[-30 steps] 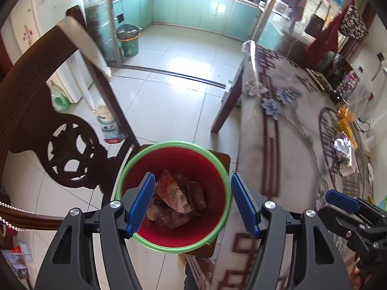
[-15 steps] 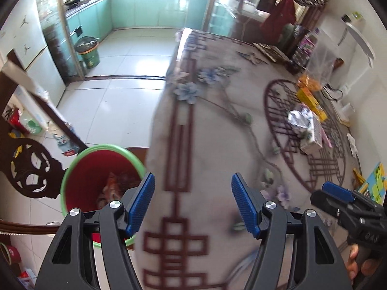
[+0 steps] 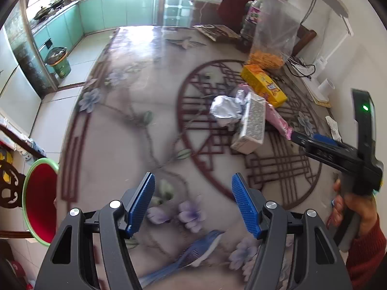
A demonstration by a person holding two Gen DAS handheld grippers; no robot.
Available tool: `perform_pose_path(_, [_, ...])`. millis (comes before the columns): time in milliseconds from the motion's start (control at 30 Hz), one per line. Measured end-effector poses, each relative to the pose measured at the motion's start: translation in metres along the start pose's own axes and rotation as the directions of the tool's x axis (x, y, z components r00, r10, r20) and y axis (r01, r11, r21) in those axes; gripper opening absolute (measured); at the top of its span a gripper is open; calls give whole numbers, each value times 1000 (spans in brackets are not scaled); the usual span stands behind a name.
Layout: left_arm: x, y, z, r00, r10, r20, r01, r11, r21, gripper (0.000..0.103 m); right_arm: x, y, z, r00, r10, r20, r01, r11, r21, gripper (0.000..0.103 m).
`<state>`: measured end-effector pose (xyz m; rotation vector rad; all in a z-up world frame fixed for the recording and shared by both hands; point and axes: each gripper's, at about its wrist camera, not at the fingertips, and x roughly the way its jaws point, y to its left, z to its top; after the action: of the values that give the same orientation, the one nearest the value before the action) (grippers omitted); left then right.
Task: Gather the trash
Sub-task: 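Grasp the white milk carton with the left tool while the right tool grasps the pink wrapper, then carry the milk carton with the left tool to the bucket while the right tool carries the pink wrapper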
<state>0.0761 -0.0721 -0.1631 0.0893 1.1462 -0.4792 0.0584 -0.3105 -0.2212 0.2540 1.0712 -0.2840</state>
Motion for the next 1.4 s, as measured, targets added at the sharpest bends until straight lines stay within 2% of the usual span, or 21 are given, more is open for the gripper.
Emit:
perform_pose_path(200, [23, -46, 21, 999, 26, -24, -24, 998, 51, 63, 51, -14, 27, 999, 7, -47, -10, 997, -72, 77])
perform_pose_path(533, [69, -89, 51, 993, 93, -79, -83, 988, 129, 63, 87, -24, 40, 989, 90, -116, -95, 995, -41, 78])
perform_pose_path(600, [79, -97, 57, 991, 104, -90, -91, 985, 144, 63, 92, -29, 42, 984, 119, -132, -123, 992, -26, 74])
perform_pose_path(633, [83, -99, 59, 990, 104, -94, -90, 985, 146, 63, 93, -32, 42, 983, 126, -132, -130, 991, -21, 66])
perform_pose_path(667, [86, -101, 61, 990, 104, -98, -89, 985, 147, 63, 91, -34, 42, 984, 129, -123, -133, 991, -21, 58])
perform_pose_path(700, [90, -103, 64, 989, 104, -103, -87, 985, 150, 63, 89, -36, 42, 984, 134, -120, -137, 990, -20, 55])
perform_pose_path(767, [97, -108, 67, 988, 108, -112, -89, 983, 161, 63, 83, -40, 39, 981, 154, -116, -155, 988, 1, 41])
perform_pose_path(867, [108, -115, 70, 985, 113, -130, -90, 981, 171, 63, 73, -54, 29, 977, 182, -110, -178, 983, 50, 35])
perform_pose_path(1033, [123, -116, 70, 980, 107, -166, -83, 986, 146, 62, 43, -74, 1, 975, 209, -82, -199, 973, 116, 34])
perform_pose_path(1067, [126, -115, 69, 979, 102, -176, -78, 988, 136, 59, 39, -76, -4, 974, 212, -80, -201, 971, 130, 34])
perform_pose_path(1100, [129, -114, 68, 977, 94, -189, -72, 990, 123, 49, 34, -78, -10, 973, 216, -78, -203, 968, 149, 34])
perform_pose_path(1167, [132, -113, 65, 975, 86, -203, -64, 992, 111, 38, 27, -82, -19, 974, 212, -75, -196, 965, 175, 35])
perform_pose_path(1400, [112, -108, 57, 986, 72, -150, -59, 994, 89, 36, 15, -86, -37, 971, 227, -78, -204, 950, 235, 35])
